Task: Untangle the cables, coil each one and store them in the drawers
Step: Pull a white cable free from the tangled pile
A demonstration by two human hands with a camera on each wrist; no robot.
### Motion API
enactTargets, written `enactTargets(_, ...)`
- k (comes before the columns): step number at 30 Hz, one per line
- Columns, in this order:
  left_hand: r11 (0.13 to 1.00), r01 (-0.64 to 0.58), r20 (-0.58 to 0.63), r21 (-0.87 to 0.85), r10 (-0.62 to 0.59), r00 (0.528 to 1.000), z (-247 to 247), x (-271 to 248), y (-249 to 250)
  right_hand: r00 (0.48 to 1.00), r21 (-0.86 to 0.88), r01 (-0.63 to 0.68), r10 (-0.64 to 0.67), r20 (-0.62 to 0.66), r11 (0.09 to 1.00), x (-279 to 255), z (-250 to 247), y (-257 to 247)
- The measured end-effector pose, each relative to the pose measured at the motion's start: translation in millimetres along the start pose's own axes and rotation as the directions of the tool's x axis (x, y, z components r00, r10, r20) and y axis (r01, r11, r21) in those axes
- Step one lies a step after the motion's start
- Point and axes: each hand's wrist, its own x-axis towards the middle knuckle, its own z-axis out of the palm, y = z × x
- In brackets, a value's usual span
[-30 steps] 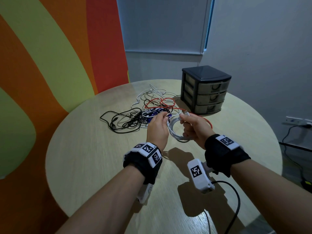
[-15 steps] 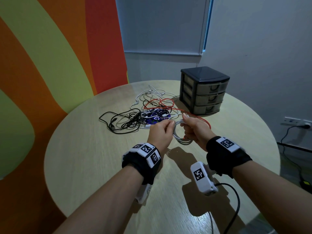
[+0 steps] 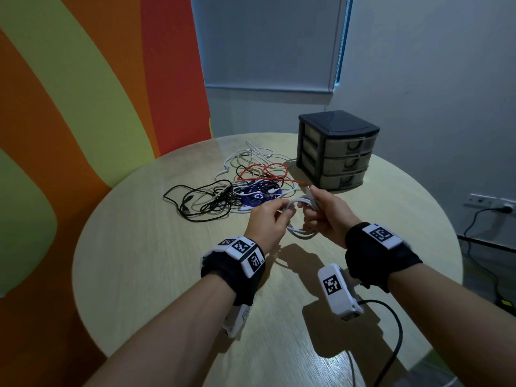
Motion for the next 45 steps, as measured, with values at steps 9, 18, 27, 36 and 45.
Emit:
enactTargets(9,1.000,-0.006,-0.073,-0.004,0.005,0.997,-2,0,2,0.998,-0.062,0.062,-0.063,-0.015,0.996,-4,3,-3)
enactTargets(18,0.993,-0.003,-0.169,0.115,0.022,0.985,-3,2,1,0.983,-0.125,0.126,-0.141,-0.117,0.984,0,10,-1)
enactTargets(27,0.973,0.088,-0.207,0.214,-0.043,0.977,-6,4,3,0.951,-0.294,0.239,-0.284,-0.123,0.926,3,21,6)
enactTargets(36,0.964,0.074,-0.158,0.254,-0.034,0.987,-7,1,8,0.857,-0.399,0.220,-0.371,-0.356,0.890,10,14,4)
enactTargets(45,0.961,0.133,-0.197,0.241,-0.086,0.977,-8,2,8,0.954,-0.107,0.187,-0.206,-0.215,0.977,1,22,1)
